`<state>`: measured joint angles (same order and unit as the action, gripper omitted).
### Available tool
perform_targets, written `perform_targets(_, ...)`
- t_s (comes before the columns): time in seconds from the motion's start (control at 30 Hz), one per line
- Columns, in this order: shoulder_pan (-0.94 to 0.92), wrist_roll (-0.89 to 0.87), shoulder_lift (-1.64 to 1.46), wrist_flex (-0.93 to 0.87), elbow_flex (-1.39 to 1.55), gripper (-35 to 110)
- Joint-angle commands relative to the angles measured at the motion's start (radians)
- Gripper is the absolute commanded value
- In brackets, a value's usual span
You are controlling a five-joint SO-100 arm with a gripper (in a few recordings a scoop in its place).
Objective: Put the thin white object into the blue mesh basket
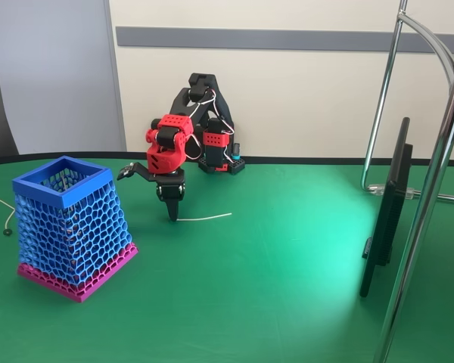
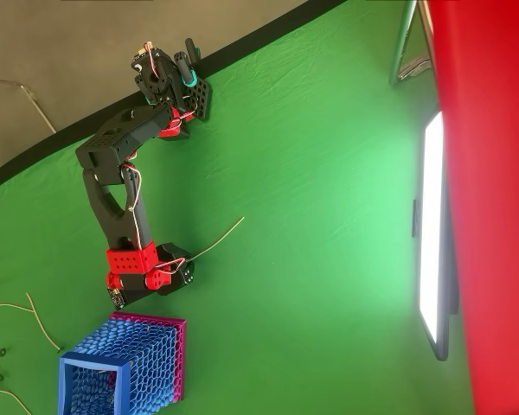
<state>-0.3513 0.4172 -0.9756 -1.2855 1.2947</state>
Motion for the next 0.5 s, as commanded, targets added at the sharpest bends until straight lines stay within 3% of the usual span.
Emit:
perform_targets(0.0,-0.009,0.009,-0.008,-0.003,-0.035,10)
perform_targets(0.47,-0.006,0.012,-0.003,-0.006,-0.038,1)
